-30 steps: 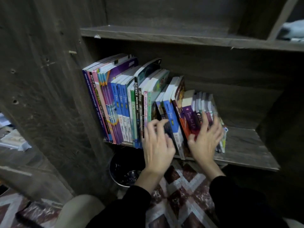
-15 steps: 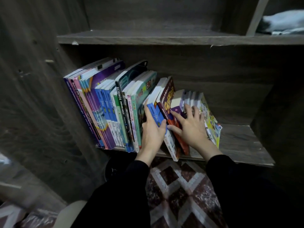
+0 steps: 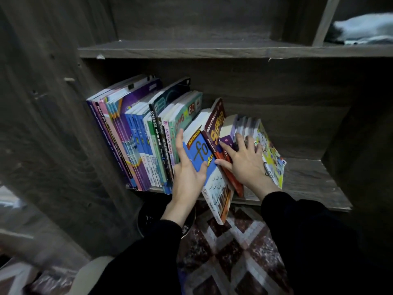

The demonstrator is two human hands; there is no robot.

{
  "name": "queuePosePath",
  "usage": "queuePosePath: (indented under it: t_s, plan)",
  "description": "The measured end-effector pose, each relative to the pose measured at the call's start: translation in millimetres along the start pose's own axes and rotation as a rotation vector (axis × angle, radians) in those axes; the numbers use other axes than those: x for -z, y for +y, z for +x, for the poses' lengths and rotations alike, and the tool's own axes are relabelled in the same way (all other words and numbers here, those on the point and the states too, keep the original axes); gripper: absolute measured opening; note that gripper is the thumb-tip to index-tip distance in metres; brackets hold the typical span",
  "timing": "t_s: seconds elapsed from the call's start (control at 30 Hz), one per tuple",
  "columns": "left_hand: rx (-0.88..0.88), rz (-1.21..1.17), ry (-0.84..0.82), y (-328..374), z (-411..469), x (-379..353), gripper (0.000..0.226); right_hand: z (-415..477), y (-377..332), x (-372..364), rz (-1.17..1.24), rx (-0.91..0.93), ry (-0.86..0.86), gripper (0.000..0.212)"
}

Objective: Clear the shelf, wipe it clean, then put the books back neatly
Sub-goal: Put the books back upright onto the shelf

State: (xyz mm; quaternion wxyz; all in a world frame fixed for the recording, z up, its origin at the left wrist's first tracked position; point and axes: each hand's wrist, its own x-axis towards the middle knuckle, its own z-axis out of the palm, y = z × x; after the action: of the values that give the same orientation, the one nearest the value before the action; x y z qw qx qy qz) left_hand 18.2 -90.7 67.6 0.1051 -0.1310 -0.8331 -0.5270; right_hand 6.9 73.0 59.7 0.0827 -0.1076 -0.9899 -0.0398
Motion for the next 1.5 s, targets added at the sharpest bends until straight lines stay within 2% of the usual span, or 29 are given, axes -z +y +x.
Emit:
queuePosePath:
  t_s: [0.13,0.37,0.5,0.6,0.67,0.7,0.73,0.8,0.87,0.93,1.0,1.13,1.23,1.33,1.4,1.5]
  plan:
    - [0.038,-0.008,-0.015,7,-4,11,0.075,2,0,6,-0.050,0.015,-0.030,0.073]
    - [-0.012,0.056,-0.124,5,-16,87,0.078,1,0,6,-0.022,0.016,-0.075,0.069]
    - [-0.017,0.130,-0.201,0,-21,134,0.082,-1,-10,1,-0.005,-0.046,-0.114,0.068]
    - [-0.042,0.149,-0.232,-8,-26,160,0.081,1,-18,-1,0.040,-0.102,-0.141,0.078]
    - [-0.048,0.147,-0.243,-12,-30,172,0.080,1,-25,3,0.184,-0.128,-0.149,0.090]
    - [-0.044,0.138,-0.245,-13,-30,177,0.080,1,-32,7,0.288,-0.128,-0.085,0.091]
    - [-0.042,0.128,-0.247,-14,-31,182,0.079,0,-40,13,0.397,-0.102,0.049,0.087]
    - [-0.038,0.124,-0.251,-12,-30,188,0.078,1,-63,32,0.575,0.024,0.394,0.069]
    - [-0.032,0.137,-0.252,-9,-29,192,0.077,8,-88,55,0.635,0.181,0.625,0.055]
    - [-0.025,0.156,-0.240,-5,-28,199,0.076,19,-110,75,0.588,0.307,0.697,0.045]
    - [-0.019,0.177,-0.205,-1,-28,207,0.075,28,-127,91,0.514,0.403,0.686,0.041]
    - [-0.019,0.232,-0.115,3,-27,218,0.075,37,-146,100,0.298,0.510,0.527,0.044]
    - [-0.031,0.265,-0.067,4,-27,217,0.072,34,-156,95,0.035,0.461,0.431,0.054]
    - [-0.031,0.273,-0.020,2,-28,212,0.073,30,-166,88,-0.164,0.384,0.409,0.064]
    - [-0.028,0.284,0.007,0,-28,209,0.072,29,-173,81,-0.212,0.360,0.429,0.061]
    - [-0.035,0.292,0.027,0,-29,209,0.069,30,-175,70,-0.137,0.318,0.479,0.059]
